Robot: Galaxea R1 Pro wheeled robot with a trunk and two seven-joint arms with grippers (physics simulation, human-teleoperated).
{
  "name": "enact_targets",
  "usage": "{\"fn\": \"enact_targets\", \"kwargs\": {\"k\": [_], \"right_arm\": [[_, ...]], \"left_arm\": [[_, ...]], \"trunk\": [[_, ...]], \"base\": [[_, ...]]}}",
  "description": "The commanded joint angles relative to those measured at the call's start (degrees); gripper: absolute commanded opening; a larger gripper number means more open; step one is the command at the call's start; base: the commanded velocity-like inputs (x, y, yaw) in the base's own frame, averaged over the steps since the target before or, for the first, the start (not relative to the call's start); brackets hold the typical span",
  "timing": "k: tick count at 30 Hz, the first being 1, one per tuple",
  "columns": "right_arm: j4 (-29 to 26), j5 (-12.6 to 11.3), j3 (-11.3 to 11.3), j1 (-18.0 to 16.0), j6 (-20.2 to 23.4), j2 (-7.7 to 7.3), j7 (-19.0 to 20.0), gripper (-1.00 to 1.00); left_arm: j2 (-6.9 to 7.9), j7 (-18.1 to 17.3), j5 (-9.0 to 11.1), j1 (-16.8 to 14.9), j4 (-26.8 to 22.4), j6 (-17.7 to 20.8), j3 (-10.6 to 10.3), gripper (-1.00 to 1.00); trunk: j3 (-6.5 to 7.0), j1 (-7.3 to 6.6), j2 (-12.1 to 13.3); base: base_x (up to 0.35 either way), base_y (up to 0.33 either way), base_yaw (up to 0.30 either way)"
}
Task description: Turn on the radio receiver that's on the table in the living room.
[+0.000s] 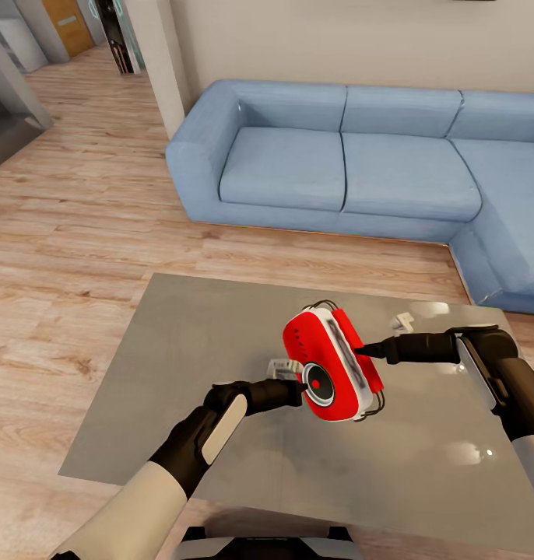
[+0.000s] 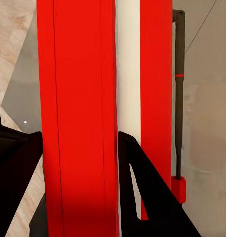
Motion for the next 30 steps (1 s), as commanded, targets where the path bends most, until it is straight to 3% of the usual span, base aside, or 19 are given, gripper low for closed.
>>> {"fn": "enact_targets", "kwargs": {"k": [1, 27, 30], "right_arm": [[0.0, -0.5, 0.0, 0.0, 0.3, 0.0, 0.0, -1.0], [-0.4, -0.5, 0.0, 0.0, 0.3, 0.0, 0.0, -1.0], [-0.4, -0.5, 0.0, 0.0, 0.3, 0.0, 0.0, -1.0]], "left_arm": [[0.0, 0.0, 0.0, 0.0, 0.0, 0.0, 0.0, -1.0], [0.0, 0.0, 0.2, -0.1, 1.3, -0.3, 0.0, -1.0], [0.0, 0.0, 1.3, -0.1, 1.3, -0.4, 0.0, -1.0]], "trunk": [[0.0, 0.0, 0.0], [0.0, 0.0, 0.0], [0.0, 0.0, 0.0]], "base": [[0.0, 0.0, 0.0], [0.0, 0.0, 0.0], [0.0, 0.0, 0.0]]}}
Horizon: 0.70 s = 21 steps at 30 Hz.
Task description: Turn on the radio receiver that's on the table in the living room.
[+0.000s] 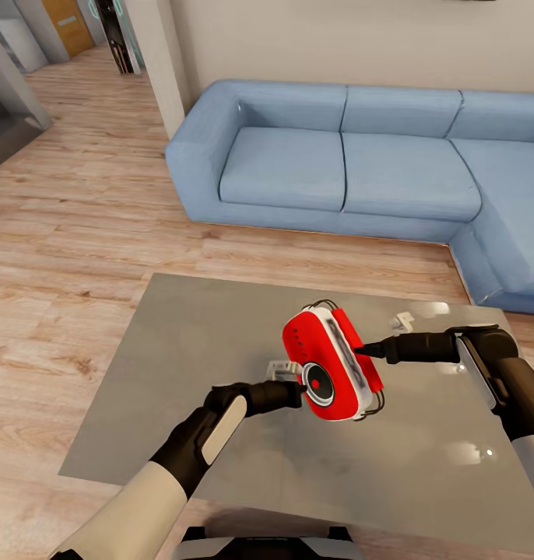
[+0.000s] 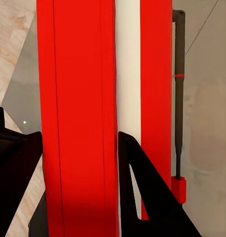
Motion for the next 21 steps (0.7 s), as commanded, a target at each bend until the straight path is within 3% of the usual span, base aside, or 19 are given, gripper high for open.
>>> {"fn": "enact_targets", "kwargs": {"k": [1, 6, 21], "right_arm": [[0.0, -0.5, 0.0, 0.0, 0.3, 0.0, 0.0, -1.0], [0.0, -0.5, 0.0, 0.0, 0.3, 0.0, 0.0, -1.0], [0.0, -0.5, 0.0, 0.0, 0.3, 0.0, 0.0, -1.0]], "left_arm": [[0.0, 0.0, 0.7, 0.0, 0.0, -0.4, 0.0, -1.0], [0.0, 0.0, 2.8, 0.0, 0.0, -3.3, -0.1, -1.0], [0.0, 0.0, 3.1, 0.0, 1.8, -3.6, -0.1, -1.0]], "trunk": [[0.0, 0.0, 0.0], [0.0, 0.0, 0.0], [0.0, 0.0, 0.0]], "base": [[0.0, 0.0, 0.0], [0.0, 0.0, 0.0], [0.0, 0.0, 0.0]]}}
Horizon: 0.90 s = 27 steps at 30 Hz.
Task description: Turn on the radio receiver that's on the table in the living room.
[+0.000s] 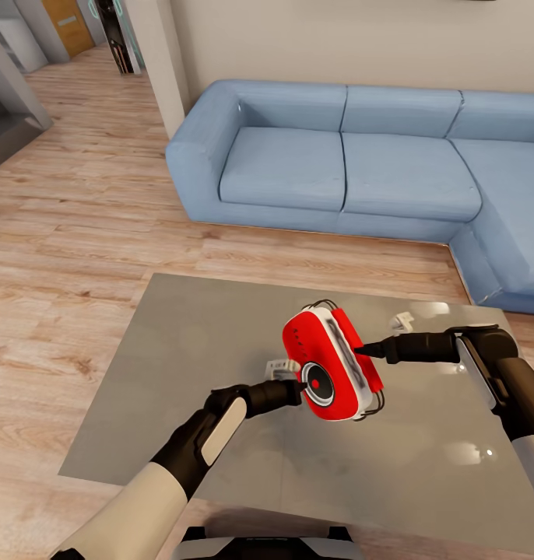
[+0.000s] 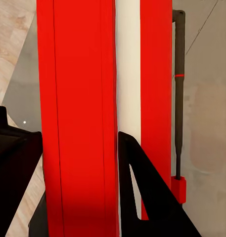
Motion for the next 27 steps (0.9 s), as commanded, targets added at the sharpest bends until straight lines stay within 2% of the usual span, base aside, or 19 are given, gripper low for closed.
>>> {"fn": "enact_targets", "kwargs": {"k": [1, 14, 20, 27], "right_arm": [[0.0, -0.5, 0.0, 0.0, 0.3, 0.04, 0.0, -1.0], [0.0, -0.5, 0.1, 0.0, 0.3, 0.09, 0.0, -1.0], [0.0, -0.5, 0.0, 0.0, 0.3, 0.08, 0.0, -1.0], [0.0, -0.5, 0.1, 0.0, 0.3, 0.09, 0.0, -1.0]], "left_arm": [[0.0, 0.0, 0.0, 0.0, 0.1, 0.0, 0.0, -1.0], [0.0, -0.1, 0.1, 0.0, 0.1, -0.4, -0.1, -1.0], [0.0, -0.2, 2.3, 0.0, 0.1, -0.5, -0.1, -1.0], [0.0, -0.6, 2.7, 0.0, 0.1, -0.5, -1.0, -1.0]], "trunk": [[0.0, 0.0, 0.0], [0.0, 0.0, 0.0], [0.0, 0.0, 0.0], [0.0, 0.0, 0.0]], "base": [[0.0, 0.0, 0.0], [0.0, 0.0, 0.0], [0.0, 0.0, 0.0], [0.0, 0.0, 0.0]]}}
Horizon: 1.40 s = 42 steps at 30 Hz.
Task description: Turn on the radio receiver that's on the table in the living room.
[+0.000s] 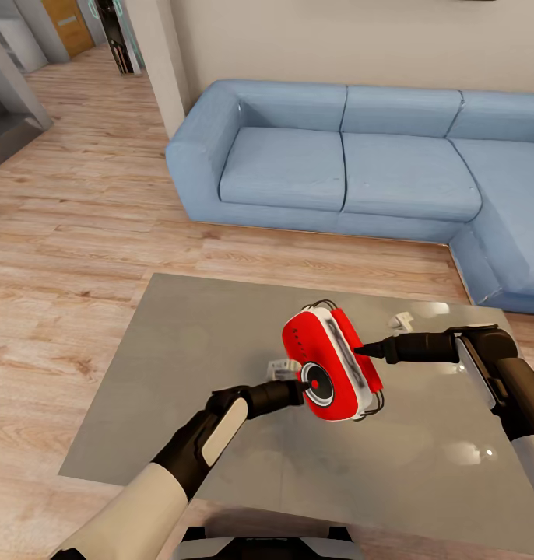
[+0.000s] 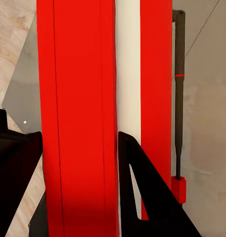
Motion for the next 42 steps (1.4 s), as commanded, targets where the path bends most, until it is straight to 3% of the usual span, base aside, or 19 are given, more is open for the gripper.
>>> {"fn": "enact_targets", "kwargs": {"k": [1, 6, 10, 29, 35, 42], "right_arm": [[0.0, -0.5, 0.0, 0.0, 0.3, 0.0, 0.0, -1.0], [0.0, -0.5, 0.0, 0.0, 0.3, 0.0, 0.0, -1.0], [0.0, -0.5, 0.0, 0.0, 0.3, 0.0, 0.0, -1.0], [0.0, -0.5, 0.1, 0.0, 0.3, 0.0, 0.0, -1.0], [0.0, -0.5, 0.1, 0.0, 0.3, 0.0, 0.0, -1.0], [0.0, -0.5, 0.1, 0.0, 0.3, 0.0, 0.0, -1.0]], "left_arm": [[0.0, 0.0, 0.0, 0.0, 0.0, 0.0, -0.1, -1.0], [0.0, 0.0, 1.5, 0.0, 0.0, -0.3, -2.1, -1.0], [0.0, 0.0, 1.6, 0.0, 0.0, -0.6, -2.4, -1.0], [0.0, 0.5, 1.4, -1.2, 0.2, -1.2, -2.5, -1.0], [0.0, 0.6, 1.0, -2.6, 4.4, -2.0, -2.5, -1.0], [0.0, 0.6, 1.0, -2.8, 5.2, -3.2, -2.5, -1.0]], "trunk": [[0.0, 0.0, 0.0], [0.0, 0.0, 0.0], [0.0, 0.0, 0.0], [0.0, 0.0, 0.0], [0.0, 0.0, 0.0], [0.0, 0.0, 0.0]], "base": [[0.0, 0.0, 0.0], [0.0, 0.0, 0.0], [0.0, 0.0, 0.0], [0.0, 0.0, 0.0], [0.0, 0.0, 0.0], [0.0, 0.0, 0.0]]}}
